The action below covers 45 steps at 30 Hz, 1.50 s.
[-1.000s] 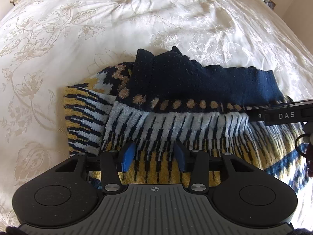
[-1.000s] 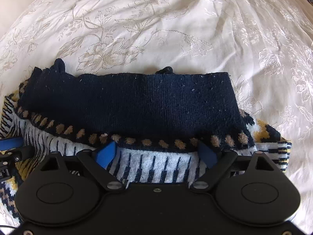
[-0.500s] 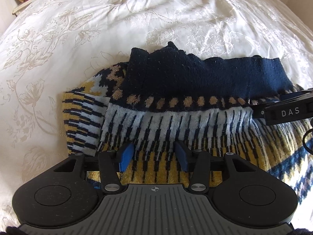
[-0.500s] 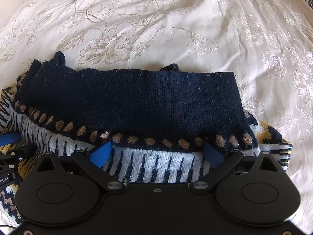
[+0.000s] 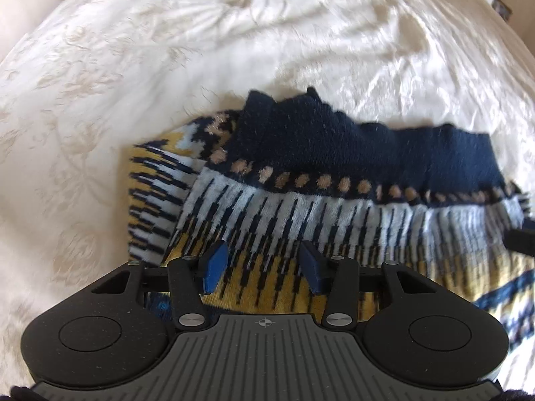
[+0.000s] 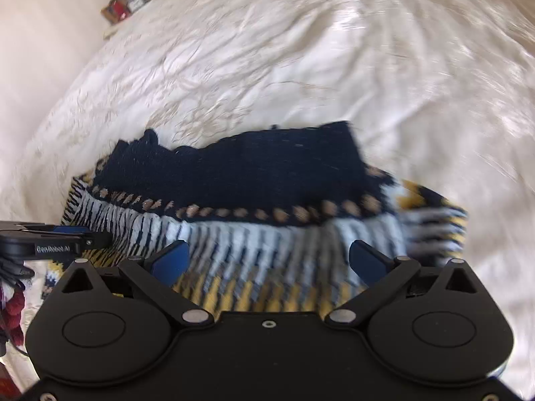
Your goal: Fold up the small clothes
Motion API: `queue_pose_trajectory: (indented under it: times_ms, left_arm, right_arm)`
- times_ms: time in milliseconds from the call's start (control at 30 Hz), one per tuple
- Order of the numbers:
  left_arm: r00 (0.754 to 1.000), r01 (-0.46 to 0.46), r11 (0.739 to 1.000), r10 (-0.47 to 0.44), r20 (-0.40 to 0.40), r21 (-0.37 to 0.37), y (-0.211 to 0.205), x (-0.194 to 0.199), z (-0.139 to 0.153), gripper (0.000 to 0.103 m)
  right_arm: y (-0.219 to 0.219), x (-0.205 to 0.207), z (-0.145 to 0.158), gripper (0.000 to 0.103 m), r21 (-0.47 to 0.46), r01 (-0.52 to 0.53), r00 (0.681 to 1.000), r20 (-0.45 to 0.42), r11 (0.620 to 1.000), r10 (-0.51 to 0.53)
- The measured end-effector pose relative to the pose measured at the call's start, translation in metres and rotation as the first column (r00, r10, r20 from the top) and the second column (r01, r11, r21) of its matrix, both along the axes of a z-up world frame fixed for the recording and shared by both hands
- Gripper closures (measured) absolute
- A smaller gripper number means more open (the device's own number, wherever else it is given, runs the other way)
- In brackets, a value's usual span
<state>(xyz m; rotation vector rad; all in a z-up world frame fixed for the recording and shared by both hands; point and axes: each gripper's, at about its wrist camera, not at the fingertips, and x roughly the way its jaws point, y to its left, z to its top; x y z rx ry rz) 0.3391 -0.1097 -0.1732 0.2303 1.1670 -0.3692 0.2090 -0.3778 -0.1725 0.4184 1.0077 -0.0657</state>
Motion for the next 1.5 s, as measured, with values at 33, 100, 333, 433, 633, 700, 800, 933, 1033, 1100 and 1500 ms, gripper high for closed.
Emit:
queue_pose_trajectory:
  times_ms: [33,100,333,433,633,700,800,933,1033,1100,1500]
  left_arm:
    - [1.0,-0.003,1.0,0.003,0.016,-0.005,-0.002,-0.005,0.007,0.058]
    - [0.999,0.01,1.0,-0.009,0.046,-0.019,-0.011,-0.019,0.02,0.058]
    - [0.994,0.108,0.994,-0.106,0.039,-0.031,-0.062,-0.051,0.014,0.056]
    - [0.99,0.138,0.989,-0.137,-0.025,0.05,-0.075,-0.057,-0.014,0.056]
    - [0.994,0.094,0.994,-0.091,-0.056,0.053,-0.072,-0.054,-0.034,0.05]
    - [0.994,0.099,0.993,-0.096,-0.06,0.055,-0.073,-0.053,-0.035,0.05]
    - [0.994,0.093,0.994,-0.09,-0.064,0.048,-0.072,-0.053,-0.036,0.049]
    - [0.995,0.086,0.995,-0.083,-0.063,0.047,-0.072,-0.051,-0.037,0.047]
    - [0.995,0.084,0.995,-0.081,-0.06,0.051,-0.073,-0.05,-0.039,0.047]
    - [0.995,0.084,0.995,-0.081,-0.058,0.053,-0.073,-0.05,-0.039,0.046]
    - [0.995,0.081,0.995,-0.078,-0.054,0.053,-0.072,-0.053,-0.039,0.046]
  right_arm:
    - [-0.01,-0.012,0.0,0.001,0.017,0.023,1.0,0.004,1.0,-0.023]
    - [-0.026,-0.035,0.0,0.001,0.032,0.065,0.998,-0.003,0.997,-0.065]
    - [-0.062,-0.088,-0.012,0.001,0.091,0.183,0.983,-0.046,0.979,-0.179]
    - [-0.066,-0.098,-0.015,0.001,0.129,0.193,0.981,-0.049,0.973,-0.188]
    - [-0.07,-0.099,-0.023,0.001,0.21,0.166,0.986,-0.04,0.964,-0.161]
    - [-0.071,-0.096,-0.03,0.001,0.245,0.15,0.989,-0.044,0.958,-0.143]
    - [-0.069,-0.091,-0.041,0.001,0.306,0.131,0.991,-0.059,0.943,-0.118]
    - [-0.063,-0.094,-0.053,0.003,0.382,0.118,0.991,-0.097,0.917,-0.087]
    - [-0.052,-0.106,-0.053,0.043,0.414,0.074,0.993,-0.117,0.907,-0.028]
    - [-0.046,-0.116,-0.049,0.074,0.371,0.041,0.993,-0.117,0.928,0.003]
    - [-0.084,-0.12,-0.03,0.022,0.348,0.149,0.988,-0.024,0.926,-0.151]
